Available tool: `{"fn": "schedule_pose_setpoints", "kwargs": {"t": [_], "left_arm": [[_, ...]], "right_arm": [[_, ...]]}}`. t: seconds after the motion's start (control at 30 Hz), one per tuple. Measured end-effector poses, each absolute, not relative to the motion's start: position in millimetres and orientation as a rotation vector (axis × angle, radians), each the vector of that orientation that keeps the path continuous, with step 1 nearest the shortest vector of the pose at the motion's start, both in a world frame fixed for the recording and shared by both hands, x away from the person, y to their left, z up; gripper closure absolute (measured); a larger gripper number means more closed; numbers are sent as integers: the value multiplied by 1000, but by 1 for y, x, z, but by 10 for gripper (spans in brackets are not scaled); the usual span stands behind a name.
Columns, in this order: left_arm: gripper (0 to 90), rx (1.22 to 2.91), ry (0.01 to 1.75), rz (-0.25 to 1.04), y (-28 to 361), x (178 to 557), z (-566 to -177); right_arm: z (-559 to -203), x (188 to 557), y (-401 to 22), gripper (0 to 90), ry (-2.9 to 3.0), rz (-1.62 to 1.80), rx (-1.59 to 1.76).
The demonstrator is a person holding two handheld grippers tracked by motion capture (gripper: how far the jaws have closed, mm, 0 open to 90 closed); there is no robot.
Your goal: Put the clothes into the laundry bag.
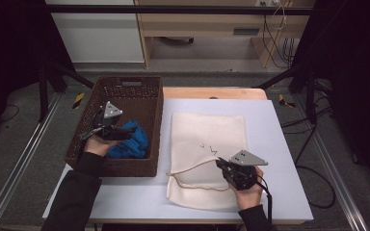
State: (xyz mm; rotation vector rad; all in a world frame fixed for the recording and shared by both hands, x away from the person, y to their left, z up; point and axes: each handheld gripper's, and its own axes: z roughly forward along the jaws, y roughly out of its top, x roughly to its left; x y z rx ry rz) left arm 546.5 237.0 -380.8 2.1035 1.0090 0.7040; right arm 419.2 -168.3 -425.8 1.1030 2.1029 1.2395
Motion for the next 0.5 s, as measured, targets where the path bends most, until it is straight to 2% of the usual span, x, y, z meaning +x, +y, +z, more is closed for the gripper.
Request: {"fn": "schedule_pose_setpoints", "kwargs": {"t": [0.5], "left_arm": [[218,2301,1100,614,231,560,-409]], "right_arm": [[-427,419,-167,865,2114,1230,1111]]}}
